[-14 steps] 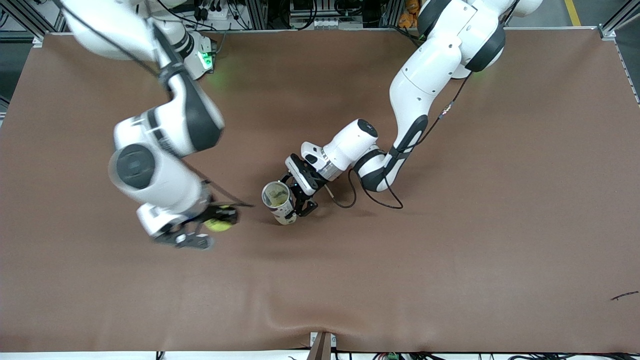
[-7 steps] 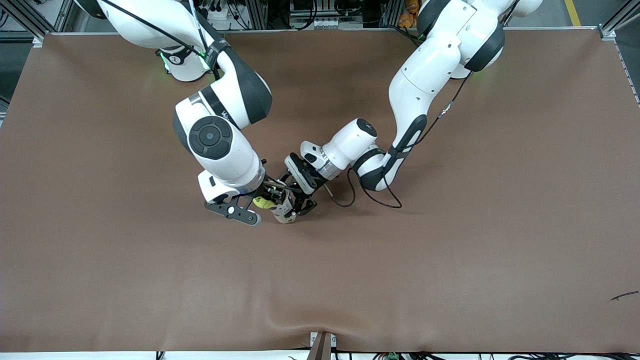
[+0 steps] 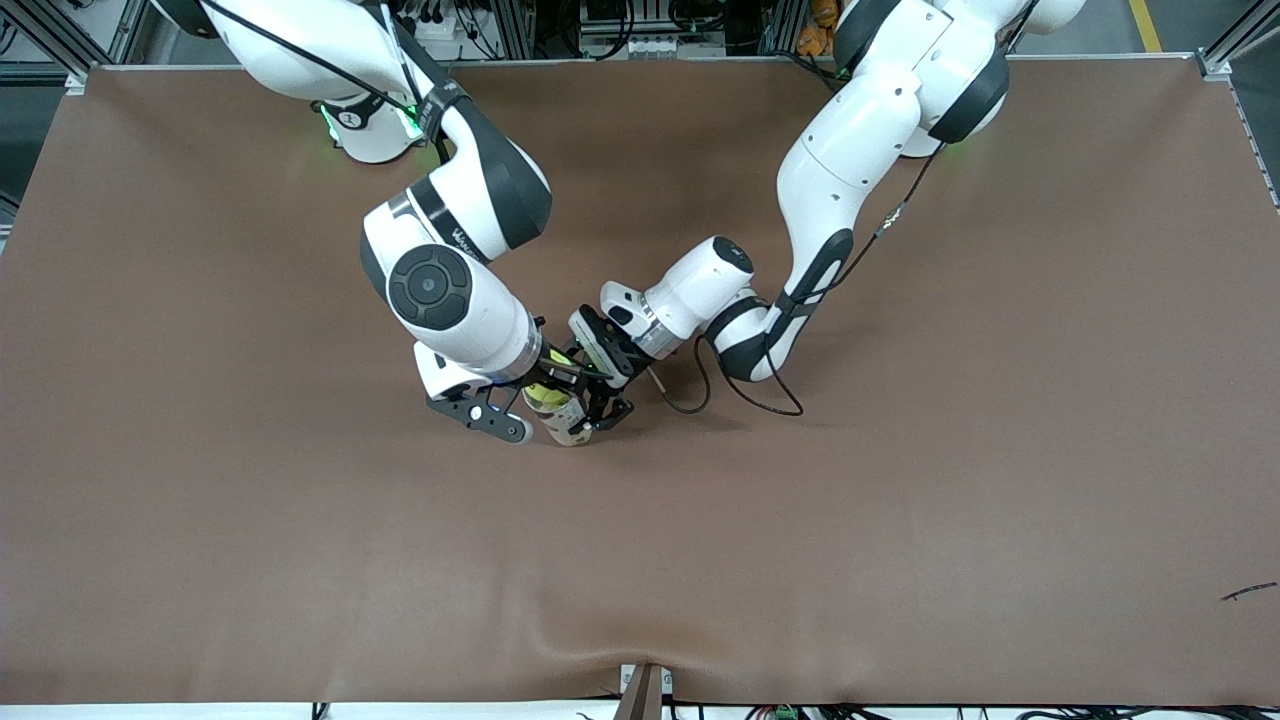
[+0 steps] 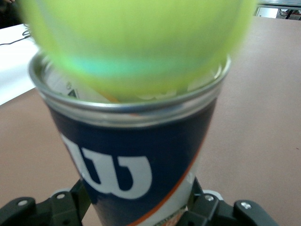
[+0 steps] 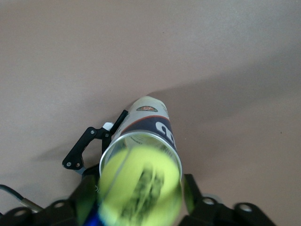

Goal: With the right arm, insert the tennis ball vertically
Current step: 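Open the right gripper above the can opening to drop the ball in, then lower the can onto the table with the left gripper while the right gripper withdraws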

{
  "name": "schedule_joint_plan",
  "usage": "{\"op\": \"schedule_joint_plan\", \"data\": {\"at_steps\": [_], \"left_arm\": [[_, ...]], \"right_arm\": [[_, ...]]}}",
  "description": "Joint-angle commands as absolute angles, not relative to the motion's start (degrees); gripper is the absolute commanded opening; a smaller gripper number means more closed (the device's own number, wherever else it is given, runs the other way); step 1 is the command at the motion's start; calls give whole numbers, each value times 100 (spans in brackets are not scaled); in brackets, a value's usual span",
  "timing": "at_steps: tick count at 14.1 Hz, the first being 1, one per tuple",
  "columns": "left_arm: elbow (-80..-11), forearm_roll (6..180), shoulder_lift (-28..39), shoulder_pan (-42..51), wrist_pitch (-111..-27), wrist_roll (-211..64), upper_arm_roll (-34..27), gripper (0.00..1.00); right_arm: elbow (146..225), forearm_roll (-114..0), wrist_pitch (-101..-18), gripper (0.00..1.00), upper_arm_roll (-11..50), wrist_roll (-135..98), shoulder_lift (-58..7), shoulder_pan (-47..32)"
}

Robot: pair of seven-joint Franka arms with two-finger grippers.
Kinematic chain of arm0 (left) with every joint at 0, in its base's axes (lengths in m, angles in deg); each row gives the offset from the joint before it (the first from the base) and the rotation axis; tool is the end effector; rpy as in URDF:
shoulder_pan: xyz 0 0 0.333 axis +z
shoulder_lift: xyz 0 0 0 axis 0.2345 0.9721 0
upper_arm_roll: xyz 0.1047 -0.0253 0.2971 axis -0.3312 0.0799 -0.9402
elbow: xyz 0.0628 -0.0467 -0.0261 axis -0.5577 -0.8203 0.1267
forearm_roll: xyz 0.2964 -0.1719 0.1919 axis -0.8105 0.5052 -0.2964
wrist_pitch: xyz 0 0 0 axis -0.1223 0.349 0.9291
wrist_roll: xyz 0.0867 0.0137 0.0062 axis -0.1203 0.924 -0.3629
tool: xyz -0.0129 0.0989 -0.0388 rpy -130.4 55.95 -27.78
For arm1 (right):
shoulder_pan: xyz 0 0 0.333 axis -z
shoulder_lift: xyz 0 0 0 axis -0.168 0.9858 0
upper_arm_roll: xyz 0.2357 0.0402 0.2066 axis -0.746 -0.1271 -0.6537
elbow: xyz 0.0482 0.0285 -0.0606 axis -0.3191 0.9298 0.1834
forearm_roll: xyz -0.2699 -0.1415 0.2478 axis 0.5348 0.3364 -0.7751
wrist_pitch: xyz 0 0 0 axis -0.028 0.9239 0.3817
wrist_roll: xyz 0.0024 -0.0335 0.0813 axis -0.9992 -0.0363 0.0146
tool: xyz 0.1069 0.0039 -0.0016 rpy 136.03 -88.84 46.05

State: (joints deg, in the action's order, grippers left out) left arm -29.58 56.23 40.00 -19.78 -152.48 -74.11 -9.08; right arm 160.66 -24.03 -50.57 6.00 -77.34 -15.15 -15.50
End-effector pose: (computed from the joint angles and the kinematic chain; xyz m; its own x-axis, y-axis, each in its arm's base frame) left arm 0.5118 -0.5380 0.1885 0.2700 -0.4470 0.8528 -0.8507 -0.5256 -0.0061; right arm 0.6117 0.3797 0.3997 0.9121 -0.3890 -0.1296 -0.3988 -0.9151 -0.0591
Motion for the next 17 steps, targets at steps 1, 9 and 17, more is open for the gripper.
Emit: {"op": "schedule_joint_plan", "data": {"at_steps": [1, 9, 17], "left_arm": [[-2974, 5568, 3941, -2001, -15252, -7400, -945, 80], [-3079, 5611, 3914, -1948, -15243, -7470, -936, 100], [-3834, 5541, 3844, -1712, -15234, -7426, -945, 100]], "right_arm": [[16133, -2486, -5044, 100, 603, -7827, -1595, -1494], [16238, -2469, -4499, 100, 647, -5450, -1885, -73], [18558, -2460, -4290, 100, 1180, -2654, -4396, 1002]]}}
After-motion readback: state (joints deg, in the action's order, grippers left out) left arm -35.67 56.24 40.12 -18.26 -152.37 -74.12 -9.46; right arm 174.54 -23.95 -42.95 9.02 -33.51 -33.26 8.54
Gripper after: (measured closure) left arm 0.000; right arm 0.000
